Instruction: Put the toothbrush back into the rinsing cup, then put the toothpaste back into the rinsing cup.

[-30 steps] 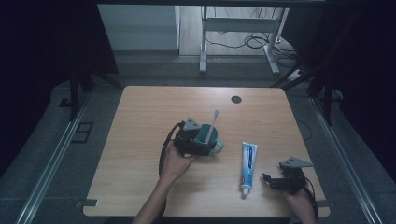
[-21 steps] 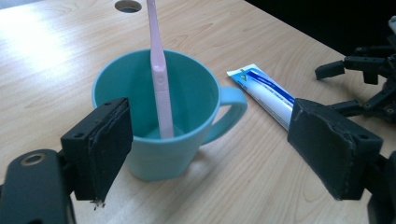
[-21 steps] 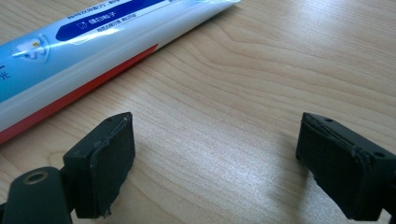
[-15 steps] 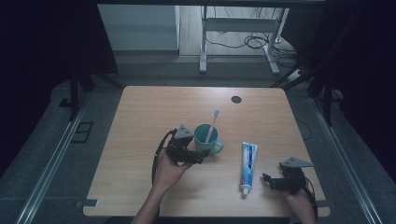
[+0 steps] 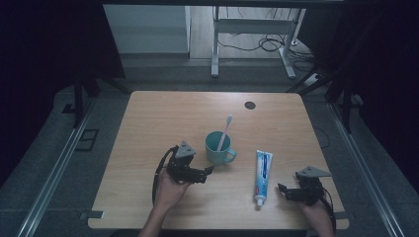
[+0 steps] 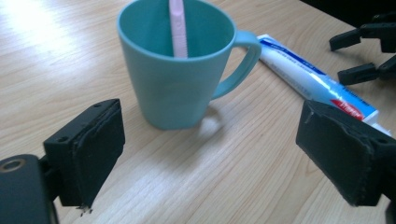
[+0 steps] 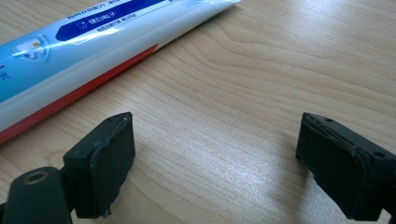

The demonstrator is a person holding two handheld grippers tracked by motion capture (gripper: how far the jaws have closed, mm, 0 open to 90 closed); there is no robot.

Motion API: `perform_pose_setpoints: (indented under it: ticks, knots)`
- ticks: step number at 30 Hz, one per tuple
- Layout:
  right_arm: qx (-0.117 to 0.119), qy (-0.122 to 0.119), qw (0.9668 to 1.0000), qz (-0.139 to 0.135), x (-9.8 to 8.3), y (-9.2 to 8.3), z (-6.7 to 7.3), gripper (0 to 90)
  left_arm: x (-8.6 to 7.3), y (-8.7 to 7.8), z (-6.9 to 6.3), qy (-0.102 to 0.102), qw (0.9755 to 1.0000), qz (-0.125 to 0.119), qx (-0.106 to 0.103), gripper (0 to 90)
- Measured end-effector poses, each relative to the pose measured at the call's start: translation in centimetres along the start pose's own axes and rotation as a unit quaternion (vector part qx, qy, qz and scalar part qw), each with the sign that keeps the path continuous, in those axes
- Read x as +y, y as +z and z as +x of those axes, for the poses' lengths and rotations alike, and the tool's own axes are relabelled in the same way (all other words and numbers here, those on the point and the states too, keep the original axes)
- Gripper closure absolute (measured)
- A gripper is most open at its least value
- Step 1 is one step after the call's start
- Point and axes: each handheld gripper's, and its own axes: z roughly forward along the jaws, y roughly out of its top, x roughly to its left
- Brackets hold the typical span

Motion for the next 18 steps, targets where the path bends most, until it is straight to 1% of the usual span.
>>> perform_pose_setpoints:
  ticks: [5, 10, 13, 16, 17, 18]
  knots:
    - [0.000, -0.001, 1.0000, 0.000, 0.0, 0.0, 0.0, 11.9, -1.0, -0.3, 0.0, -0.002, 1.0000, -0.001, 0.005, 7.8]
    - [0.000, -0.001, 1.0000, 0.000, 0.0, 0.0, 0.0, 11.9, -2.0, -0.1, -0.3, 0.012, 0.9997, 0.014, 0.017, 7.7]
    - [0.000, -0.001, 1.0000, 0.000, 0.0, 0.0, 0.0, 11.9, -2.7, 0.1, -0.3, 0.015, 0.9995, 0.022, 0.019, 7.7]
    - [-0.001, -0.001, 1.0000, 0.000, 0.0, 0.0, 0.0, 12.1, -3.5, 0.3, -0.2, 0.008, 0.9995, 0.026, 0.019, 7.6]
    - [-0.001, -0.001, 1.0000, 0.000, 0.0, 0.0, 0.0, 12.1, -3.5, 0.3, -0.2, 0.008, 0.9995, 0.026, 0.019, 7.6]
    - [-0.002, -0.001, 1.0000, 0.000, 0.0, 0.0, 0.0, 12.2, -4.1, 0.4, -0.1, 0.003, 0.9995, 0.025, 0.017, 7.7]
